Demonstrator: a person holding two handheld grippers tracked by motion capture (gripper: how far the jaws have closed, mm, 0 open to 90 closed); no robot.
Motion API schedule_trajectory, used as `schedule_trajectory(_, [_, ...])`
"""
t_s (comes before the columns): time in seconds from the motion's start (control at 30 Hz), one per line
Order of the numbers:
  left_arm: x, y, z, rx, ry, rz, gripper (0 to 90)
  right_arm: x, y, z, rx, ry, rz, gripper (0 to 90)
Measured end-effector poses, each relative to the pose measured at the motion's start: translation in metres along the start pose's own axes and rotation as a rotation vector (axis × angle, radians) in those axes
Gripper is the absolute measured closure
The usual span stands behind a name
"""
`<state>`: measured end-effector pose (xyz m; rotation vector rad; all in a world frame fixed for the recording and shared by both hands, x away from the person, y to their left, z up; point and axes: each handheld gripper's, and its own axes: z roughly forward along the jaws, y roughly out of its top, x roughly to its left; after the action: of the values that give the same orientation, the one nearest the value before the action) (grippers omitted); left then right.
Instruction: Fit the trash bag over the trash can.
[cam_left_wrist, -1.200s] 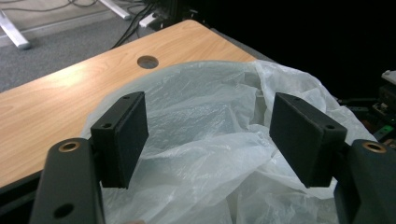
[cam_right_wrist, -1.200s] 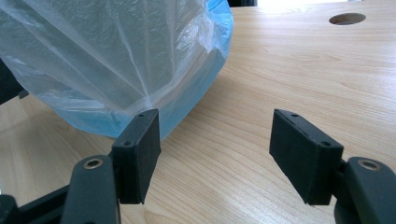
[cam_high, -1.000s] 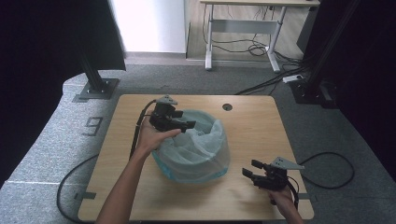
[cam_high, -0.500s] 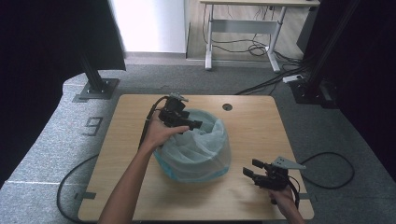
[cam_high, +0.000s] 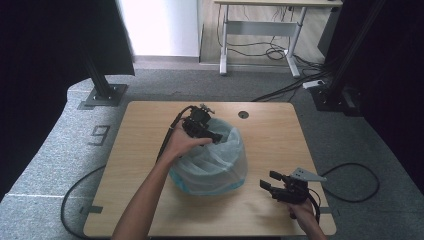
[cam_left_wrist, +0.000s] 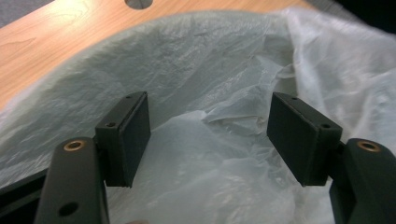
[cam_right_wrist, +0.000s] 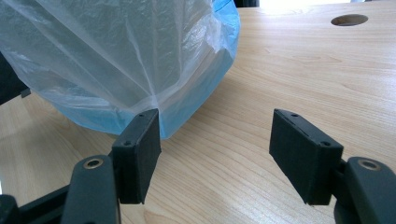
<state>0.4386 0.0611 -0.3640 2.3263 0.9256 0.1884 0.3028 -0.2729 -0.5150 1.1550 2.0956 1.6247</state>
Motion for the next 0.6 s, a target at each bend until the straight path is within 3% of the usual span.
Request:
schedule_trajectory(0.17, [-0.004,0.001,0.011,0.047,0.014,0.021,30.7,0.0,0.0,0.0,0.001,-0.001,-0.003,33.2])
schedule_trajectory(0.4, [-0.004,0.003,0.023,0.111,0.016,0.017,30.8,0.0,0.0,0.0,0.002,-0.002,-0.004,33.3])
schedule_trajectory(0.5, [-0.004,0.003,0.024,0.113,0.015,0.016,30.7,0.0,0.0,-0.001,0.004,-0.002,-0.004,33.3])
schedule_trajectory(0.6, [-0.004,0.003,0.017,0.069,0.018,0.017,30.8,0.0,0.0,-0.001,0.002,-0.003,-0.004,33.3])
